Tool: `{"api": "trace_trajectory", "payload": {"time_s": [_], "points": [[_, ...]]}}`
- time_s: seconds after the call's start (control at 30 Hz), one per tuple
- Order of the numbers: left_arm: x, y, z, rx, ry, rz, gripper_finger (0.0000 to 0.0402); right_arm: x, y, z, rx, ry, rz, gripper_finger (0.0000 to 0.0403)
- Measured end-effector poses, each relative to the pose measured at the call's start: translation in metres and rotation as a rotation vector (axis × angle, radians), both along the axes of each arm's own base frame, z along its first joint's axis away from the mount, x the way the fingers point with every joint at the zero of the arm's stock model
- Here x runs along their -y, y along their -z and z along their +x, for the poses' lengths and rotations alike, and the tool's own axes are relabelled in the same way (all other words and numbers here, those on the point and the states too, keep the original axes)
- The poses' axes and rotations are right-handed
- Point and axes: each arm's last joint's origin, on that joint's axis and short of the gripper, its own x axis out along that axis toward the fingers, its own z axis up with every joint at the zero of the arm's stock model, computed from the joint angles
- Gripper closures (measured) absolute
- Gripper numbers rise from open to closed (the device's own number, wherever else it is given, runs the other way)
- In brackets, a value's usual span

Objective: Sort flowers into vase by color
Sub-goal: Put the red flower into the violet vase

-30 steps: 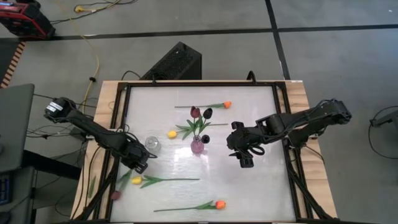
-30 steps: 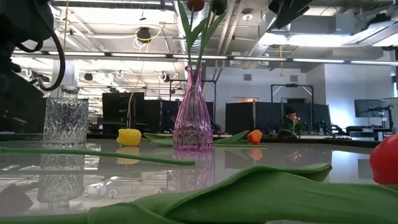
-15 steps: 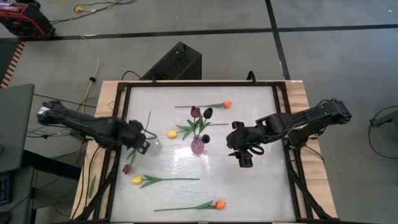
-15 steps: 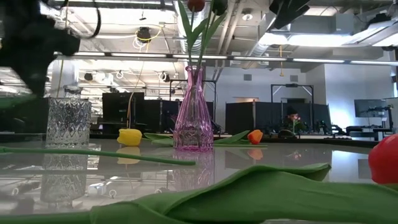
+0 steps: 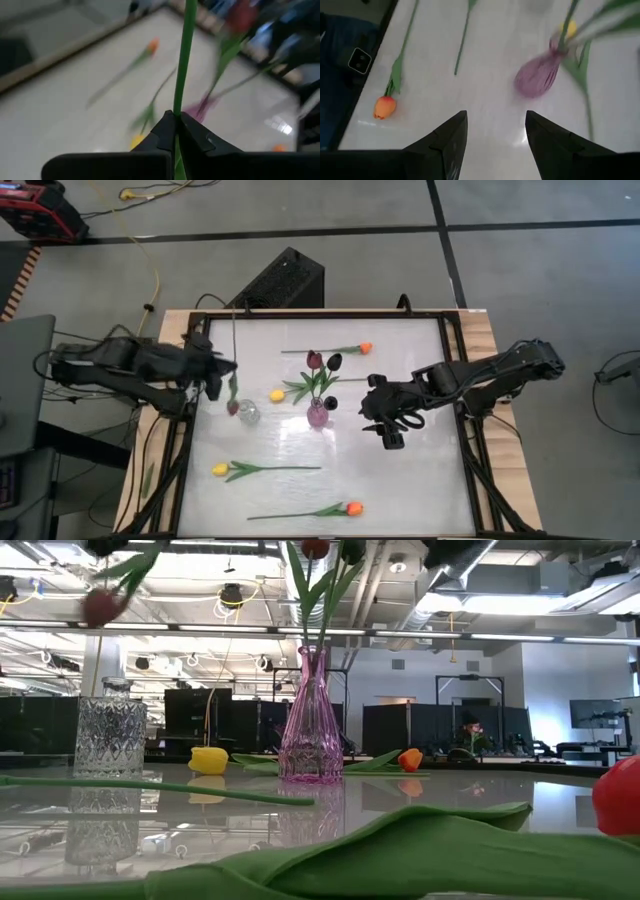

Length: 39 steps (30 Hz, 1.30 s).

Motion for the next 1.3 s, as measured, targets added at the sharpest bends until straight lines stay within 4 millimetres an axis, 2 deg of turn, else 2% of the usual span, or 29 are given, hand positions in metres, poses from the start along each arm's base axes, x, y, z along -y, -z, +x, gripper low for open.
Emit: {"api": "trace_trajectory", "payload": {"time_s": [0.07, 0.23, 0.4, 0.53, 0.63, 0.73, 0.93, 1.1, 1.3], "points": [[-0.003, -0.015, 0.002, 0.1, 0.028, 0.078, 0.0401, 0.002, -0.01, 0.001, 0.049, -0.034, -0.079, 0.0176], [-0.01, -0.049, 0.009, 0.351, 0.104, 0.216, 0.0401, 0.008, -0.042, 0.002, 0.174, -0.146, -0.426, 0.0176], [-0.016, -0.078, 0.019, 0.584, 0.265, 0.248, 0.0402, 0.012, -0.075, 0.001, 0.256, -0.309, -0.844, 0.0176], [-0.023, -0.091, 0.034, 0.714, 0.344, 0.241, 0.0401, 0.015, -0.095, 0.006, 0.332, -0.434, -1.175, 0.0176], [-0.031, -0.091, 0.053, 0.767, 0.389, 0.168, 0.0401, 0.019, -0.107, 0.012, 0.383, -0.516, -1.411, 0.0176], [-0.04, -0.084, 0.076, 0.761, 0.413, 0.043, 0.0401, 0.024, -0.115, 0.021, 0.397, -0.555, -1.63, 0.0176], [-0.058, -0.072, 0.111, 0.777, 0.472, -0.094, 0.0401, 0.035, -0.13, 0.032, 0.407, -0.566, -1.967, 0.0176], [-0.07, -0.066, 0.13, 0.817, 0.535, -0.168, 0.0401, 0.044, -0.134, 0.04, 0.453, -0.581, -2.079, 0.0176], [-0.08, -0.063, 0.138, 0.836, 0.553, -0.214, 0.0401, 0.057, -0.128, 0.051, 0.501, -0.626, -2.088, 0.0176]]}}
